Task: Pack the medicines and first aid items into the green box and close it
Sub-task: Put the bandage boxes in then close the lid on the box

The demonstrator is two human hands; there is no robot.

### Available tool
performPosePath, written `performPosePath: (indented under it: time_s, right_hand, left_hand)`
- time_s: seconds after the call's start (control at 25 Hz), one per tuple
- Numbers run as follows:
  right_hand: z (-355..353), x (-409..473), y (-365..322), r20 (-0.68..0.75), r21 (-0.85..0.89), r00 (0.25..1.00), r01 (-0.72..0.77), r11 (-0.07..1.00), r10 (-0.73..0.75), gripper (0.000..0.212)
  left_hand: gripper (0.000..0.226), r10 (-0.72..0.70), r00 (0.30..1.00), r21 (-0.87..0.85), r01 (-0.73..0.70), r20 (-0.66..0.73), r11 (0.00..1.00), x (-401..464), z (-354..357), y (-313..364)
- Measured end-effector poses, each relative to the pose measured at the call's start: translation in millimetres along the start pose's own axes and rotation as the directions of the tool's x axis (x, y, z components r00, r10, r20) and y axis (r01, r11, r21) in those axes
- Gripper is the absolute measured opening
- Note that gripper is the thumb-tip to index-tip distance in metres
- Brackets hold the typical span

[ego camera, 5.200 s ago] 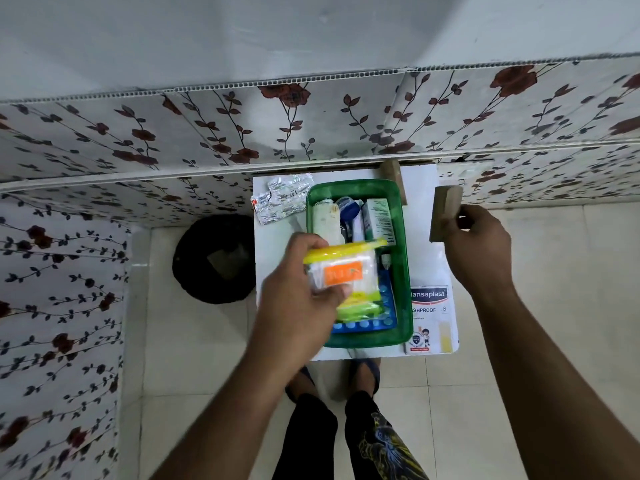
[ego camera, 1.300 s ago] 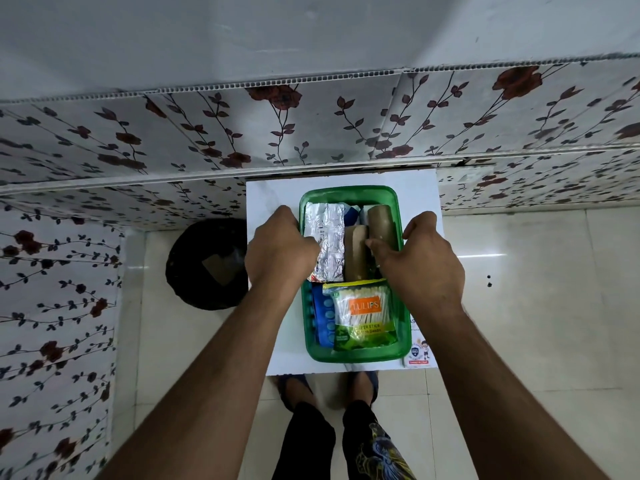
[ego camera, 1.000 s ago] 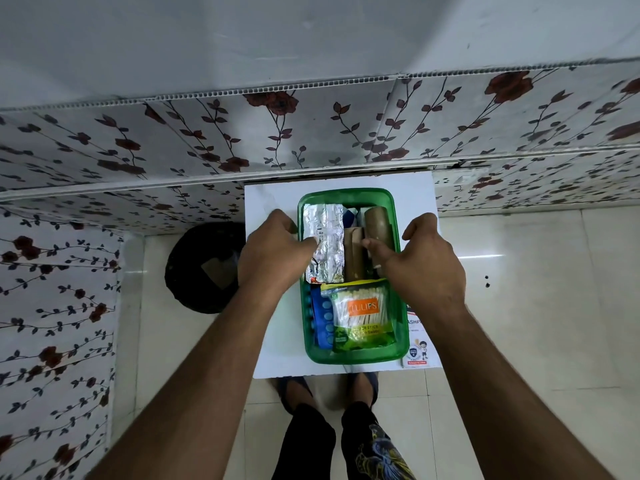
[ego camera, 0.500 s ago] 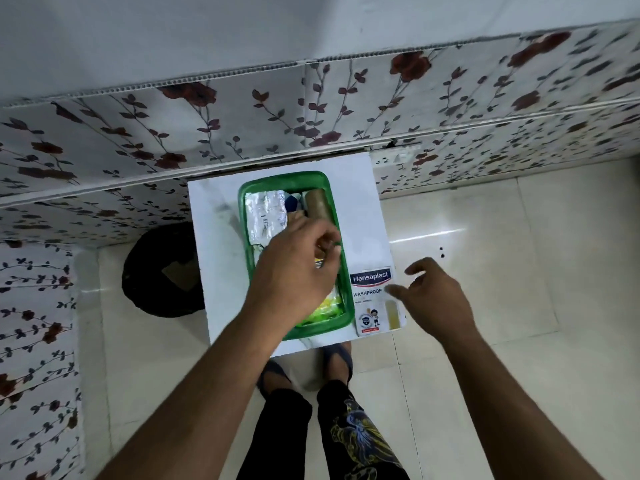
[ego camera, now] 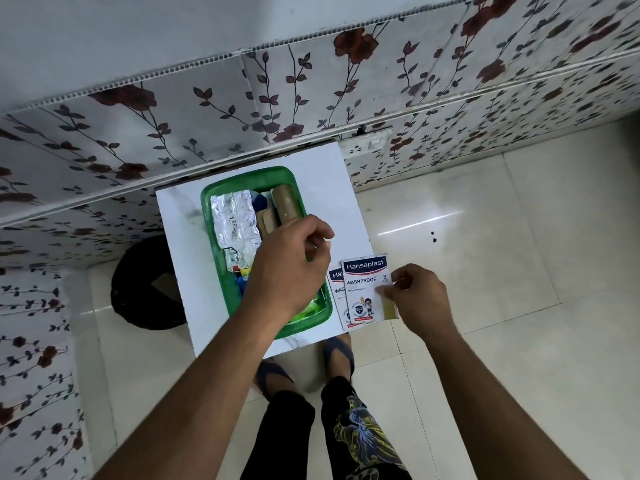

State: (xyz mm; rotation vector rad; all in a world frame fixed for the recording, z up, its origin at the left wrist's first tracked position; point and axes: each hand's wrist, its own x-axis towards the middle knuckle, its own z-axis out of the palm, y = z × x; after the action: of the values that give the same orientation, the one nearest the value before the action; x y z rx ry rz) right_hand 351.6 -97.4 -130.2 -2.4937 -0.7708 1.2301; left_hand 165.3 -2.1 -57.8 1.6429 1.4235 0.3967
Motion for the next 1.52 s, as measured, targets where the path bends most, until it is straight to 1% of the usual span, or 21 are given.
performPosePath:
  time_s: [0.08,0.16,0.2,0.28,0.32,0.36,0.4,0.44,0.52,0.56,0.64,0.72,0.76,0.88,0.96,1.04,1.12,1.24,1.36,1.44,1.52]
  right_hand:
    - [-22.4,-6.8,-12.9,-0.009,0.211,1.0,0.012,0.977,-0.01,0.015]
    - [-42.7,-17.3,-34.8,0.008,0.405,0.999,0.046,0.913,-0.054,0.015]
    - [-49.0,-24.7,-47.2,0.038,0.442,0.995,0.07,0.894,-0.097,0.015]
    - [-48.7,-38.7,-75.8,0.156,0.46,0.967,0.111,0.881,-0.203,0.016]
    - [-44.6,-43.5,-87.4,0.218,0.468,0.946,0.113,0.877,-0.239,0.016]
    - [-39.7,-46.0,-96.1,0.26,0.479,0.93,0.11,0.871,-0.26,0.015]
    - [-34.8,-46.4,-100.3,0.259,0.483,0.929,0.112,0.868,-0.264,0.014]
    - [-29.8,-42.6,-99.0,0.207,0.458,0.946,0.132,0.879,-0.25,0.014]
    - [-20.4,-25.4,-80.5,0.03,0.225,0.984,0.165,0.96,-0.176,0.021]
    - [-15.1,-18.1,-67.3,-0.016,0.069,0.99,0.138,0.988,-0.137,0.03]
    - [-0.5,-9.0,-41.0,0.023,-0.149,0.998,0.062,0.987,-0.059,0.056]
    - [15.0,-6.6,-23.3,0.078,-0.274,0.997,0.035,0.961,-0.014,0.077]
    - [21.2,-7.4,-19.1,0.092,-0.312,0.996,0.038,0.949,-0.01,0.08]
    - [29.7,-11.0,-16.0,0.064,-0.327,0.998,0.048,0.944,-0.028,0.069]
    - [30.3,-12.6,-17.4,0.046,-0.345,0.998,0.047,0.938,-0.033,0.06]
    - [29.2,-13.9,-17.8,0.032,-0.361,0.999,0.049,0.931,-0.04,0.051]
    - [25.9,-14.9,-18.3,0.003,-0.359,0.998,0.054,0.932,-0.057,0.04]
    - [15.1,-15.7,-21.6,-0.049,-0.316,0.998,0.032,0.948,-0.05,0.025]
    - [0.7,-19.9,-34.3,-0.104,-0.208,0.993,0.027,0.978,-0.05,0.019]
    - [-12.7,-28.2,-49.9,-0.178,-0.103,0.981,0.065,0.993,-0.082,0.019]
    - [-29.6,-43.0,-72.0,-0.28,0.015,0.95,0.151,0.988,-0.141,0.015]
  left_hand:
    - [0.022,-0.013,1.0,-0.028,0.013,-0.009,1.0,-2.6,-6.0,4.0]
    - [0.041,-0.026,0.998,0.017,0.025,0.063,1.0,-5.1,-14.4,9.6]
    - [0.052,-0.047,0.99,0.023,0.044,0.13,0.999,-7.2,-16.4,14.0]
    - [0.067,-0.091,0.97,-0.104,0.117,0.224,0.988,-15.3,-23.6,20.6]
    - [0.071,-0.113,0.972,-0.193,0.154,0.207,0.969,-18.6,-30.5,20.1]
    - [0.071,-0.147,0.978,-0.262,0.182,0.147,0.948,-20.7,-40.0,16.4]
    - [0.069,-0.191,0.98,-0.311,0.201,0.064,0.929,-21.6,-50.7,10.4]
    - [0.067,-0.24,0.971,-0.337,0.217,-0.026,0.916,-21.4,-62.6,1.6]
    - [0.064,-0.305,0.94,-0.334,0.241,-0.153,0.911,-17.3,-83.2,-15.2]
    - [0.064,-0.31,0.933,-0.302,0.247,-0.181,0.921,-13.2,-89.1,-23.4]
    - [0.066,-0.282,0.937,-0.185,0.246,-0.207,0.951,-0.4,-90.4,-38.3]
    - [0.069,-0.206,0.958,0.005,0.211,-0.201,0.977,13.6,-85.0,-50.5]
    - [0.07,-0.16,0.969,0.131,0.186,-0.188,0.974,18.8,-82.4,-55.5]
    - [0.071,-0.041,0.979,0.48,0.134,-0.199,0.867,22.3,-78.7,-68.7]
    - [0.067,0.036,0.967,0.589,0.124,-0.253,0.799,18.6,-79.1,-74.3]
    - [0.061,0.103,0.961,0.664,0.097,-0.255,0.741,13.3,-79.9,-78.4]
    - [0.063,0.077,0.981,0.728,0.081,-0.181,0.681,9.2,-80.3,-84.0]
    - [0.071,-0.074,0.996,0.751,0.087,-0.051,0.655,11.3,-77.8,-90.6]
    - [0.074,-0.144,0.99,0.706,0.098,0.006,0.701,17.4,-75.7,-91.2]
    - [0.073,-0.121,0.992,0.625,0.106,-0.019,0.774,17.9,-77.5,-87.4]
    - [0.071,-0.088,0.995,0.561,0.103,-0.055,0.821,14.6,-79.4,-85.0]
